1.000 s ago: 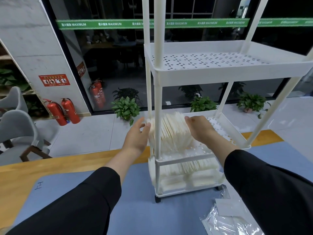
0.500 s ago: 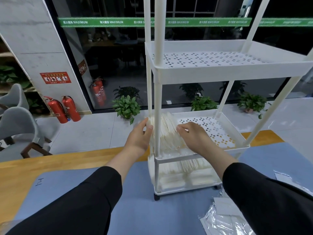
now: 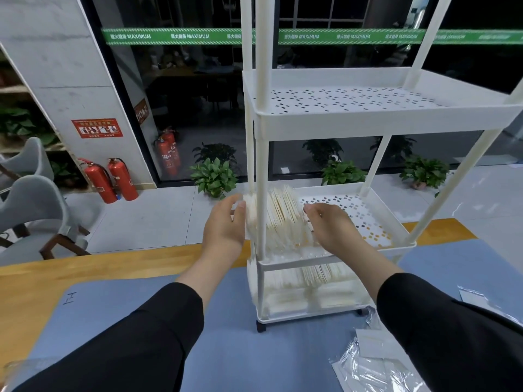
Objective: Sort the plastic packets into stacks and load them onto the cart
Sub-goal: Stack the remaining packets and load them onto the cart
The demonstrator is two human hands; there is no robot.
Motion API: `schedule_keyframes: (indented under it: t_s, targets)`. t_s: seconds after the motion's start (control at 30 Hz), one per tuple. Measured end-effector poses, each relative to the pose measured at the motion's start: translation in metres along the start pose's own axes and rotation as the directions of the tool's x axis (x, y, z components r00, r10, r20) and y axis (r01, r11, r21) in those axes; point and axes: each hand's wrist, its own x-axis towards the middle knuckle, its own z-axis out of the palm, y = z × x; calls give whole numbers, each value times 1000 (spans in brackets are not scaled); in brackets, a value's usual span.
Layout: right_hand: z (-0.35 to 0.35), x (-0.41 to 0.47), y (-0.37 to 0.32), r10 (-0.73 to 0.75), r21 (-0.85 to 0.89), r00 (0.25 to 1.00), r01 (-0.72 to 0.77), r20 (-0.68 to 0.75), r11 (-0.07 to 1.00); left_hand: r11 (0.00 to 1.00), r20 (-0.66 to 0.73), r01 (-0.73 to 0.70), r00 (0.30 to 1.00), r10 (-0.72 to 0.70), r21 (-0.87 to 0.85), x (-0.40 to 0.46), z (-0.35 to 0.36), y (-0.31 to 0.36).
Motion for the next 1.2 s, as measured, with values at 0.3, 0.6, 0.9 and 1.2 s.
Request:
schedule_keyframes:
  t_s: [0.3,0.6,0.9,1.2]
  targets:
    - [-18,-36,16,-85,167,956,136,-280,977,974,-344,-226,914,215,8,-68,-21,-11]
    - [-48,-190,145,-71,70,914,108,-400,992,955,235,-272,942,239,120,-193,57,-49]
    - [-61,-306,334,458,-56,883,-465,-106,883,911,717,-191,682,-144,364,-248,201,-26]
    - [-70,-311,434,404,-297,895,-340,189,892,848,752,-255,620,-224,464,-282,332,-25]
